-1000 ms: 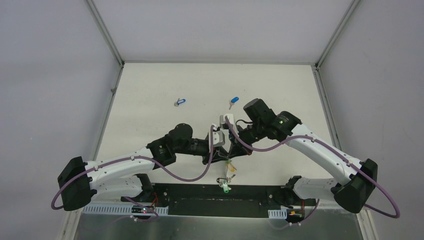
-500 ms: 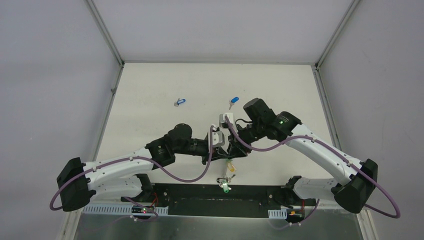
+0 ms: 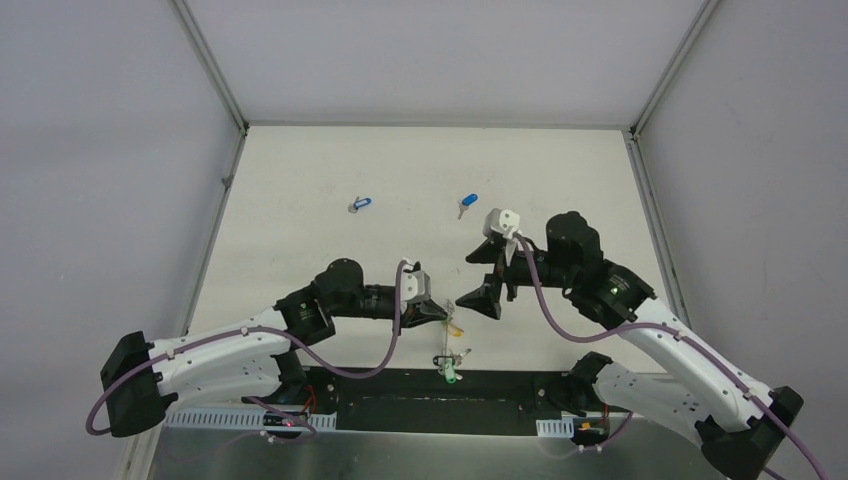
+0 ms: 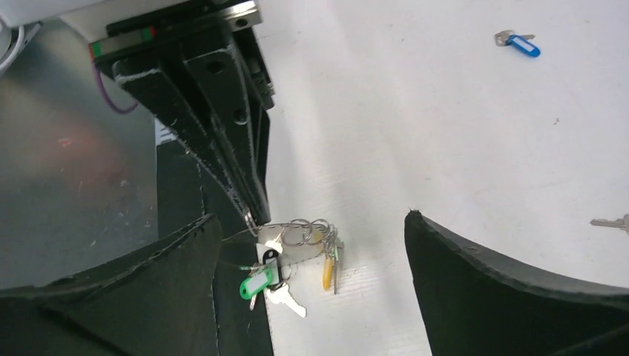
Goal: Put the keys on the keyring
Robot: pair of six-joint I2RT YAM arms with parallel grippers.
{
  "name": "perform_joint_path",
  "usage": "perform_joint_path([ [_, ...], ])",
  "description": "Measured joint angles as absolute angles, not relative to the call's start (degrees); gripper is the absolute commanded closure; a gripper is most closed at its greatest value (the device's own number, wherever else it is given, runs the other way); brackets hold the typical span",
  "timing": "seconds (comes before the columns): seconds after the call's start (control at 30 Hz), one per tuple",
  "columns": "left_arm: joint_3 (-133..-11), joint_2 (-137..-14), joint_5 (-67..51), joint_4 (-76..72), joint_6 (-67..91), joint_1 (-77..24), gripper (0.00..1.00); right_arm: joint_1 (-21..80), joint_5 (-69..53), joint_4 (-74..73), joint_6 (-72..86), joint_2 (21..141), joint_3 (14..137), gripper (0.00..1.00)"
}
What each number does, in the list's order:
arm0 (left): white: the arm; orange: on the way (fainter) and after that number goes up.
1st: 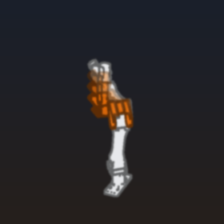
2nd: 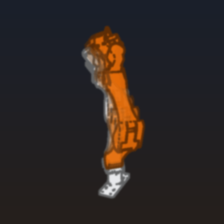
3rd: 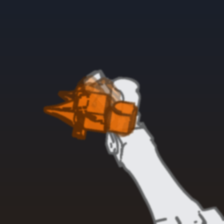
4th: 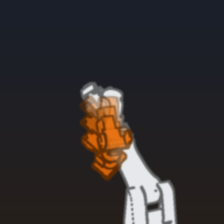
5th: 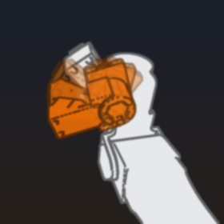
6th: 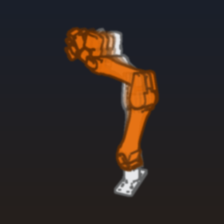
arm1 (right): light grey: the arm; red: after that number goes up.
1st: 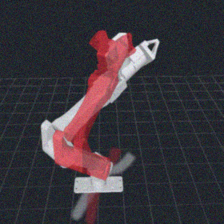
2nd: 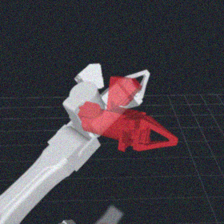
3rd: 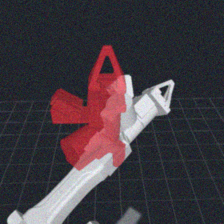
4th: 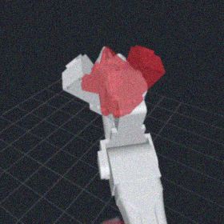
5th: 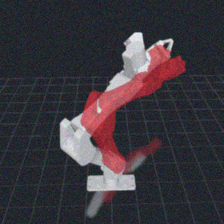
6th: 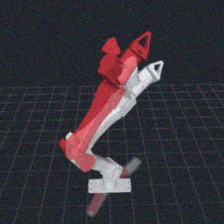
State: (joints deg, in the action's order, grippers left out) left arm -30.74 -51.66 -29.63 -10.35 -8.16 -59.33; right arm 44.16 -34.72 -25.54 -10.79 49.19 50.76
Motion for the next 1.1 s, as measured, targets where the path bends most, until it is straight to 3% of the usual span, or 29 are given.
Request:
perform_joint_path([
  [0.37,-24.8,-45.0,-29.0,-17.2,-9.3,-59.3,1.00,38.6,-34.9,-11.4,7.5,51.9,47.7,0.00],
  [0.8,-20.3,-35.6,-29.9,-19.7,-24.8,-59.3,1.00,35.4,-36.4,-6.9,17.1,55.2,46.0,0.00],
  [1.1,-20.4,-36.4,-25.4,-17.2,-19.8,-59.3,1.00,35.2,-24.2,-12.1,16.6,62.7,46.7,0.00],
])
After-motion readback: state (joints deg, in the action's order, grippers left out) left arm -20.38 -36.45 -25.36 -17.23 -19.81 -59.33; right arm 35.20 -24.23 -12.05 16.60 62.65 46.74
